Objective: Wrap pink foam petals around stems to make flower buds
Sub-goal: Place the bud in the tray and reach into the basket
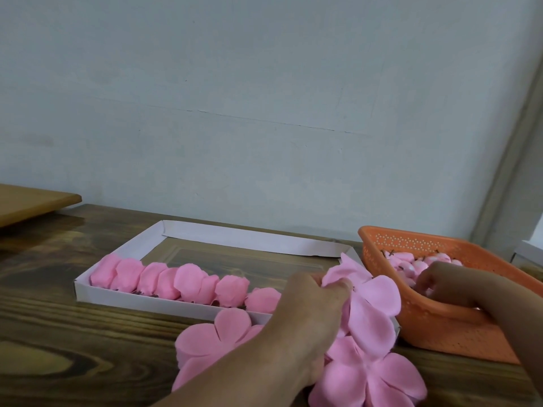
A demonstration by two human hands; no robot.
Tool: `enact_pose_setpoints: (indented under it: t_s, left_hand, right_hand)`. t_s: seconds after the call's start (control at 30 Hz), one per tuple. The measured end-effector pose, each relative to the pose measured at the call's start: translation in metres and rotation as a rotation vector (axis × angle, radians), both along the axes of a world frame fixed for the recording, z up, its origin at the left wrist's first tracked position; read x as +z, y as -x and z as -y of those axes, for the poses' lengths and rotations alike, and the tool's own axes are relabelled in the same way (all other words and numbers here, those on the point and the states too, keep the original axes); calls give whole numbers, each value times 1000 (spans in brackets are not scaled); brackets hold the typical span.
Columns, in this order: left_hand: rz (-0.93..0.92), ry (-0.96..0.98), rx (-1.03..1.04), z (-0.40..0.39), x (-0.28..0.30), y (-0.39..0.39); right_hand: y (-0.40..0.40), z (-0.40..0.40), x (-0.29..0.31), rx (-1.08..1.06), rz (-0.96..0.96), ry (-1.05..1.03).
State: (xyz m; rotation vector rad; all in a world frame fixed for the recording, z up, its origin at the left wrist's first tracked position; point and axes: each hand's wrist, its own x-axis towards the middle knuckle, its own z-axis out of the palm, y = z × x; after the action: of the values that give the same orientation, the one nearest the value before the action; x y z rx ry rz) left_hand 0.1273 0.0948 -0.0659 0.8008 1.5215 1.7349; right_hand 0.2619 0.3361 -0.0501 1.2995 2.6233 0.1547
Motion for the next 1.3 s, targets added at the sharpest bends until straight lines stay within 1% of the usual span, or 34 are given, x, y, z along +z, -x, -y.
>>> enact_pose_setpoints:
  t_s: [0.13,0.3,0.53,0.87,0.97,1.03,1.1,1.13,1.2,1.27,1.3]
  left_hand:
    - [2,11,-17,0,0,1]
    - [-20,14,15,0,0,1]
    - [-17,-6,-12,-1,-2,0]
    - [-7,-5,-34,-4,-6,1]
    - [-30,33,-29,-5,-7,3]
    - [-56,107,-76,-4,-9,3]
    - [-125,179,-171,-2,-12,4]
    - [-209,218,-210,-2,-14,5]
    - [-438,283,-243,-2,-16,6]
    - [-654,291,-201,-2,-16,6]
    - [-734,285,-181,-3,-16,6]
  right_hand:
    - [2,-2,-1,18,-7,-4]
    - [3,-3,0,19,-2,21]
    - [2,-3,1,30,11,48]
    - [2,-1,1,-6,5,52]
    - [2,0,2,-13,0,50]
    - [2,1,1,-20,-5,48]
    - [2,1,1,-24,-10,53]
    - [2,1,1,-27,-17,57]
    - [2,2,2,-34,-28,58]
    - [2,3,3,-41,-27,50]
    - [2,4,4,-46,-25,48]
